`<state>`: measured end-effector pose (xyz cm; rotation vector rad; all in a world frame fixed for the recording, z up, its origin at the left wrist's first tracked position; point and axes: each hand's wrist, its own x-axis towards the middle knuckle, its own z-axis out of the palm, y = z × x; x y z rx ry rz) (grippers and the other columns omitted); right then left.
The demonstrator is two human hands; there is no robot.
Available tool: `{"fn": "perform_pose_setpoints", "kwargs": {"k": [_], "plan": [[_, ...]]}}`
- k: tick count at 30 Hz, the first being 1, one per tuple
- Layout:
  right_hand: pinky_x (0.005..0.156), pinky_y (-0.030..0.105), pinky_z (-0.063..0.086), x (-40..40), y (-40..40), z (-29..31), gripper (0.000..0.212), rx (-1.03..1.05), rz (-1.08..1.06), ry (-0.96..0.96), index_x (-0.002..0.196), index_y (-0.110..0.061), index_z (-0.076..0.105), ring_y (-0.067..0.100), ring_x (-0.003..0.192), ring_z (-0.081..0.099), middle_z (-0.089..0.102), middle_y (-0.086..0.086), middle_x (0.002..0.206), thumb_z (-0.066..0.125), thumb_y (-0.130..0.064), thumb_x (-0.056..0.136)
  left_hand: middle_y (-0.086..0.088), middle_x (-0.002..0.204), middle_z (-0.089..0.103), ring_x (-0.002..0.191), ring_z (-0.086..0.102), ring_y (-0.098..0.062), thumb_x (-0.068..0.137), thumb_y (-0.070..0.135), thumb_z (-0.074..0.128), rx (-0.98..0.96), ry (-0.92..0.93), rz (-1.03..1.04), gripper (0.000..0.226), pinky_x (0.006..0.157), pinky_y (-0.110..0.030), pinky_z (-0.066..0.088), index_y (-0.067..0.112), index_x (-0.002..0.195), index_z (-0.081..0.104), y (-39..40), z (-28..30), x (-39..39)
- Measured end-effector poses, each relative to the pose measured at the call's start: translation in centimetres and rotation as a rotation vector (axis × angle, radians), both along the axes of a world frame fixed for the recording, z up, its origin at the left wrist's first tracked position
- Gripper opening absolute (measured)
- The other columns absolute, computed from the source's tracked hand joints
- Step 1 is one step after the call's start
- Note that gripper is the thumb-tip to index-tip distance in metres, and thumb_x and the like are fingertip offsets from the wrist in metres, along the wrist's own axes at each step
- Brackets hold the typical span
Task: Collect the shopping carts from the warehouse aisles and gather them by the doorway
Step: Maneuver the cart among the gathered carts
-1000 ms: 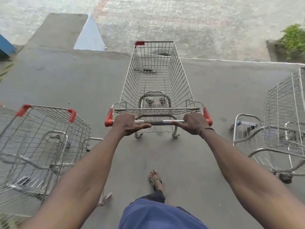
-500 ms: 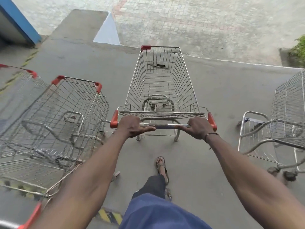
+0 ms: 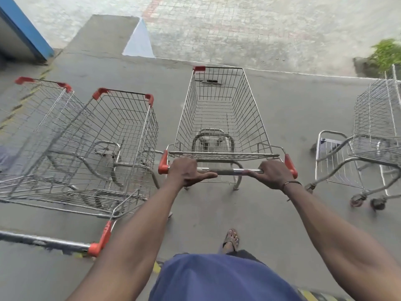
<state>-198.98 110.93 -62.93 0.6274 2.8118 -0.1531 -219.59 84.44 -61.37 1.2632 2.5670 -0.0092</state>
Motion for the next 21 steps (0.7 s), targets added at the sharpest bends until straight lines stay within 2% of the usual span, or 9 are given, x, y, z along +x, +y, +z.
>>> {"fn": "perform_pose_setpoints", "kwargs": {"k": [2,6,13,18,21], "plan": [[0.054,0.040,0.037,1.1,-2.0,0.0,0.108,-0.008,-0.025,0.000,0.050,-0.013,0.048,0.026,0.053,0.057,0.058,0.006,0.052,0.006,-0.110,0.071,-0.006,0.069,0.064,0.069,0.063,-0.028,0.063,0.114,0.025,0.007,-0.008,-0.026,0.109,0.064,-0.037,0.044,0.012,0.067,0.066,-1.6,0.0,0.4],[0.059,0.043,0.042,3.0,-6.0,0.1,0.109,-0.014,-0.062,-0.004,0.050,-0.015,0.048,0.028,0.057,0.059,0.059,0.008,0.055,0.001,-0.111,0.067,-0.007,0.068,0.064,0.070,0.064,-0.030,0.063,0.113,0.023,0.009,-0.023,-0.076,0.108,0.065,-0.038,0.050,0.014,0.065,0.065,-4.9,-0.3,1.5],[0.067,0.040,0.052,6.1,-13.4,0.6,0.112,0.072,-0.206,-0.004,0.053,-0.011,0.061,0.028,0.060,0.060,0.057,0.006,0.054,0.009,-0.108,0.075,-0.004,0.068,0.060,0.071,0.062,-0.029,0.069,0.109,0.025,-0.040,-0.012,-0.159,0.102,0.062,-0.036,0.039,0.014,0.068,0.065,-9.0,-0.1,3.8],[0.076,0.041,0.054,7.1,-16.5,0.3,0.119,0.079,-0.324,-0.038,0.054,-0.013,0.063,0.032,0.069,0.064,0.057,0.009,0.058,-0.006,-0.108,0.070,-0.006,0.071,0.063,0.071,0.062,-0.028,0.069,0.109,0.028,-0.048,0.020,-0.154,0.102,0.063,-0.036,0.038,0.014,0.068,0.065,-11.4,0.0,6.0],[0.071,0.039,0.049,8.3,-17.3,0.2,0.122,0.065,-0.337,-0.020,0.054,-0.013,0.062,0.032,0.069,0.063,0.056,0.007,0.059,-0.014,-0.108,0.062,-0.007,0.069,0.061,0.068,0.058,-0.028,0.072,0.107,0.032,-0.048,0.030,-0.138,0.097,0.063,-0.037,0.038,0.014,0.062,0.059,-12.3,0.3,8.1]]}}
